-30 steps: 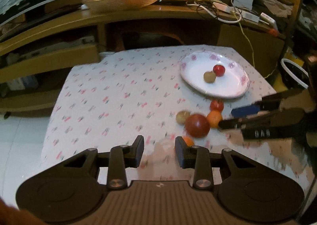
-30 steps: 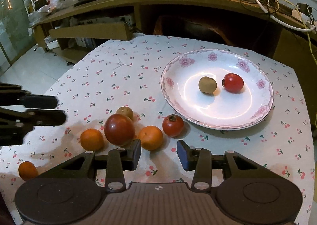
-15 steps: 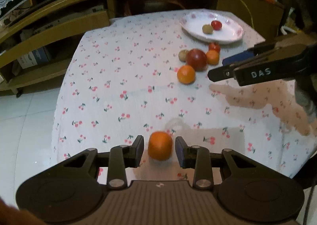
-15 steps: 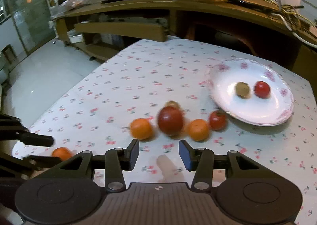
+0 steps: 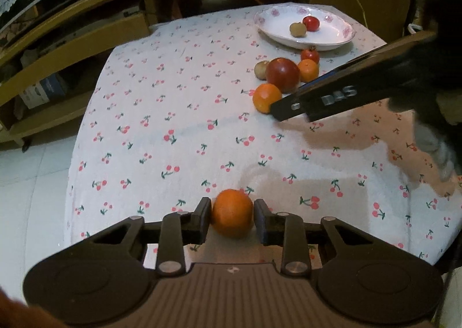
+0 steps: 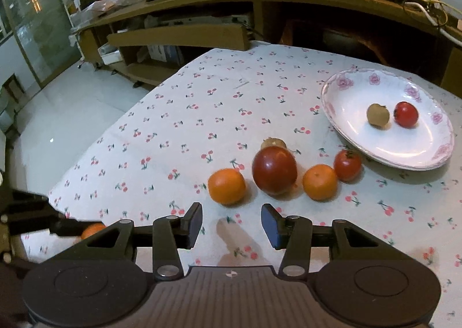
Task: Organize fruits
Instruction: 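Grasp another small orange with the right gripper while the left gripper holds its orange, then carry both oranges into the white plate and open both grippers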
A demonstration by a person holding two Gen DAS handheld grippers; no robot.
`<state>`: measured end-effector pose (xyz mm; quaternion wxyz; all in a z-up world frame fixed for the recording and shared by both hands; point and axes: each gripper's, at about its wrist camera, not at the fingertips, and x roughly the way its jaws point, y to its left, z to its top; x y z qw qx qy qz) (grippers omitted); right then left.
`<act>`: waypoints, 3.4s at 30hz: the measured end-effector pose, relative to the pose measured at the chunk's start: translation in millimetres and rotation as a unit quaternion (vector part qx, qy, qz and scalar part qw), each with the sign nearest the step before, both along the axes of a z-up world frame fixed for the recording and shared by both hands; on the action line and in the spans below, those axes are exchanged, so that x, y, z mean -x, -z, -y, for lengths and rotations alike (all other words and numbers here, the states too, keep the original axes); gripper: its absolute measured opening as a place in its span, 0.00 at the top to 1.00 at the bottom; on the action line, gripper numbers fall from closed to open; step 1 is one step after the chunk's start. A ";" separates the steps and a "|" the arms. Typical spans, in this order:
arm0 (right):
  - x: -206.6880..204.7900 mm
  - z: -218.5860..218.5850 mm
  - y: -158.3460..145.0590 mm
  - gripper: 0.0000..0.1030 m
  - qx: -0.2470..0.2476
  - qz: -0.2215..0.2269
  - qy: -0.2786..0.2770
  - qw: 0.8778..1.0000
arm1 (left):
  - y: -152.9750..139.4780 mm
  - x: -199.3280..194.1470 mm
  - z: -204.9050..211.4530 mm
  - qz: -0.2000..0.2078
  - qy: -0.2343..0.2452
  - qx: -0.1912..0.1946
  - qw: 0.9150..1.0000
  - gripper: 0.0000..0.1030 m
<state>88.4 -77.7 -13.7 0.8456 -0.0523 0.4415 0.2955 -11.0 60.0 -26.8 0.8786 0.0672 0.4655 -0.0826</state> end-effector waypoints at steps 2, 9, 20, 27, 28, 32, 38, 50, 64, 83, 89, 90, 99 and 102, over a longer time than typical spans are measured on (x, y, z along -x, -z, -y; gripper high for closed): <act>-3.1 -5.0 2.5 0.53 -0.004 -0.005 0.000 1.000 | 0.0 -0.6 0.8 -0.001 0.003 0.004 1.000 0.65; -9.7 -18.2 13.3 0.53 0.008 -0.002 0.015 1.000 | 1.3 -3.4 1.1 -0.002 0.005 0.005 1.000 0.65; -6.2 -21.0 10.2 0.67 0.045 0.021 -0.003 0.999 | 1.0 -2.7 5.2 0.005 0.011 0.002 1.000 0.65; 11.6 11.3 -9.6 0.67 0.054 0.020 0.020 0.998 | -10.3 -5.0 19.0 0.022 0.038 0.025 0.999 0.66; 15.4 15.7 -11.9 0.67 0.056 0.022 0.024 0.998 | -10.6 -7.1 23.2 0.021 0.043 0.029 0.998 0.66; 33.0 40.4 -16.5 0.67 0.070 0.016 0.046 0.996 | -12.3 -15.3 43.8 0.023 0.071 0.033 0.997 0.66; 46.3 65.2 -1.9 0.67 0.095 0.005 0.067 0.993 | -6.3 -23.5 63.0 0.021 0.087 0.021 0.996 0.66; 50.7 80.5 1.6 0.50 0.073 0.004 0.048 0.996 | 4.7 -25.6 62.5 0.019 0.081 0.004 0.996 0.56; 50.4 84.5 -0.9 0.48 0.061 0.011 0.050 0.997 | 3.5 -15.7 57.5 0.016 0.077 0.003 0.997 0.52; 39.7 81.2 -12.9 0.69 0.056 0.015 0.065 0.996 | -23.5 -47.8 76.0 0.033 0.074 0.033 0.996 0.67; 25.2 81.3 -22.9 0.69 0.046 0.027 0.077 0.996 | -34.4 -72.8 87.1 0.051 0.077 0.040 0.995 0.67; 22.5 82.3 -23.9 0.69 0.044 0.029 0.080 0.995 | -35.7 -76.9 89.1 0.053 0.079 0.039 0.995 0.67; -9.8 94.0 -34.9 0.69 0.038 0.048 0.119 0.991 | -46.4 -119.9 103.1 0.071 0.080 0.040 0.994 0.67; -23.1 96.6 -35.3 0.68 0.039 0.051 0.135 0.989 | -47.0 -137.6 105.8 0.072 0.076 0.041 0.994 0.68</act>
